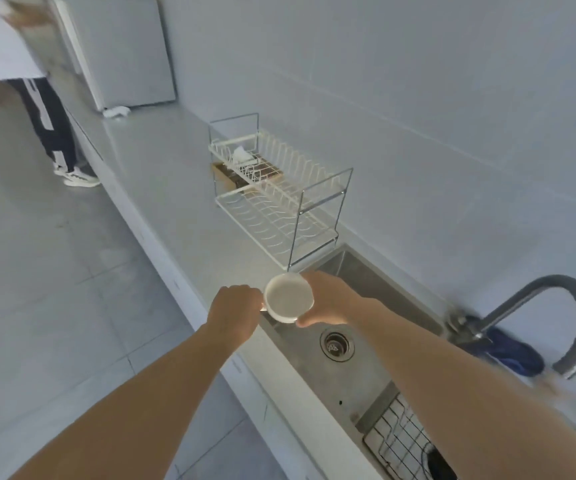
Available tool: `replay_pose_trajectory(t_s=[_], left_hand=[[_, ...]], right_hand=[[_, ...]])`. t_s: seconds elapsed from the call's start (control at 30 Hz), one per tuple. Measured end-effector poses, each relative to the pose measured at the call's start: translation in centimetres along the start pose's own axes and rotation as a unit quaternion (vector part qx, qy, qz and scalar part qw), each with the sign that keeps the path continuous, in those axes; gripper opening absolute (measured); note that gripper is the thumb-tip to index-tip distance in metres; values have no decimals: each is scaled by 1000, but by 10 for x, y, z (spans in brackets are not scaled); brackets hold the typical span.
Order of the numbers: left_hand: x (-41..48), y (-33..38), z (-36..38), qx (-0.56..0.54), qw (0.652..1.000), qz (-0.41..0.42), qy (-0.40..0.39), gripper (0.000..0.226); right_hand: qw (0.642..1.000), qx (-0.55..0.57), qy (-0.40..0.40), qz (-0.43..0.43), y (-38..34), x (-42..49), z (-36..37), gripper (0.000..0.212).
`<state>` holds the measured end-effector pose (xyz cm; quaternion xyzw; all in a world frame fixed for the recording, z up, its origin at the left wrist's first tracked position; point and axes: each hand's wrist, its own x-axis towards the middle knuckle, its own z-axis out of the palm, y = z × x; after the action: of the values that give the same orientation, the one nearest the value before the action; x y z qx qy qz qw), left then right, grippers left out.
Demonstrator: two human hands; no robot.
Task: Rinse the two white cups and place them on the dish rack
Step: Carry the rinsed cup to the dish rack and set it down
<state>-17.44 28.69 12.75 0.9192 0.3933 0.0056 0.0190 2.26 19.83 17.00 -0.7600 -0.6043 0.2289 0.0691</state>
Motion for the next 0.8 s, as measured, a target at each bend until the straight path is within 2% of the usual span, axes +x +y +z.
replay_pose_trajectory(t_s=[0.17,0.33,0.57,0.8], left_hand=[[37,-111,-2,-42,999,-6,16,18],[72,-185,-17,-128,992,-16,11,18],[136,-237,-16,-185,982,-20,11,21],[207,-258,-6,-204,978,-35,-5,24]], right_hand=[[1000,19,-5,7,-68,84,7,81],[997,69,0,16,-111,150,1,82],[986,161,11,40,-118,227,-9,93],[950,308,28,52,-92,295,-2,92]])
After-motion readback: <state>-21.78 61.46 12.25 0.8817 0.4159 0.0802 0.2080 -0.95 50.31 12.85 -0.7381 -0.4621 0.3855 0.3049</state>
